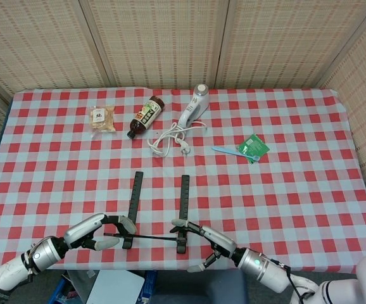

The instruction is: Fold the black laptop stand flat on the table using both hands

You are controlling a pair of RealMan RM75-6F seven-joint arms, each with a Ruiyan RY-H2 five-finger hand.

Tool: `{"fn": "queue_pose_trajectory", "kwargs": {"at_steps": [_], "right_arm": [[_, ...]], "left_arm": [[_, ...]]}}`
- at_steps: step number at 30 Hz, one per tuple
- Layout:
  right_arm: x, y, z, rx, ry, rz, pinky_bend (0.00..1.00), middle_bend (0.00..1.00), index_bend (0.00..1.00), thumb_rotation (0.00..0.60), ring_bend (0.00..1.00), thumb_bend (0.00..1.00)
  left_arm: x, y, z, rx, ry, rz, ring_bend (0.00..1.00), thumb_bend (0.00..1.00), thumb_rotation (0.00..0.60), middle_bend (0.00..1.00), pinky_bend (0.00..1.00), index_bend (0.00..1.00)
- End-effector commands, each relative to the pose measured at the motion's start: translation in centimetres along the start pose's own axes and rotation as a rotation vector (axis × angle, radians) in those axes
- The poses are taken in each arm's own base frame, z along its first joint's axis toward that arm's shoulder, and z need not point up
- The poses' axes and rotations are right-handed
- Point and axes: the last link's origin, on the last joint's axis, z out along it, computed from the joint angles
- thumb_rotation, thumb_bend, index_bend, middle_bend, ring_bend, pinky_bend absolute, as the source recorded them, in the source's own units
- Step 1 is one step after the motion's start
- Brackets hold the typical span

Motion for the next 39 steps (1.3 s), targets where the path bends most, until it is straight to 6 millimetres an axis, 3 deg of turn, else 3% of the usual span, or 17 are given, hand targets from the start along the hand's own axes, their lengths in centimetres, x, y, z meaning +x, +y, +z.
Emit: {"fn": "queue_pose_trajectory", "kwargs": {"at_steps": [1,17,23,30,39], "right_arm": [[-0.3,0.3,-0.2,-0.028,-0.005,0.057,0.09,0.18,0.07,0.600,0.04,0.03],[-0.8,0.3,-0.8,-0.072,0.002,0.267,0.09,0.18,0.07,0.600,0.04,0.05],[0.0,-0.2,-0.8,-0.045,0.022,0.191,0.09,0.18,0.07,0.600,0.04,0.05],[2.1,-3.0,-1.0,0.010,0.035,0.016,0.09,0.18,0.07,0.600,0.04,0.05],[5.7,-7.8,-1.7,0.045,0.092,-0.147,0.09,0.18,0.07,0.600,0.04,0.05]], "left_arm": [[0.0,0.0,0.0,0.001,0.001,0.000,0.38,0.24,0.231,0.33,0.37,0.35],[0.1,-0.3,0.1,0.009,0.005,0.013,0.38,0.24,0.242,0.33,0.37,0.35],[0.3,-0.4,0.1,0.005,0.027,0.050,0.38,0.24,0.269,0.33,0.37,0.35],[0.9,-0.7,-0.2,-0.023,0.096,0.111,0.37,0.24,0.286,0.33,0.37,0.30],[1.7,-1.5,-0.7,-0.039,0.147,0.261,0.28,0.24,0.261,0.29,0.37,0.23]]}}
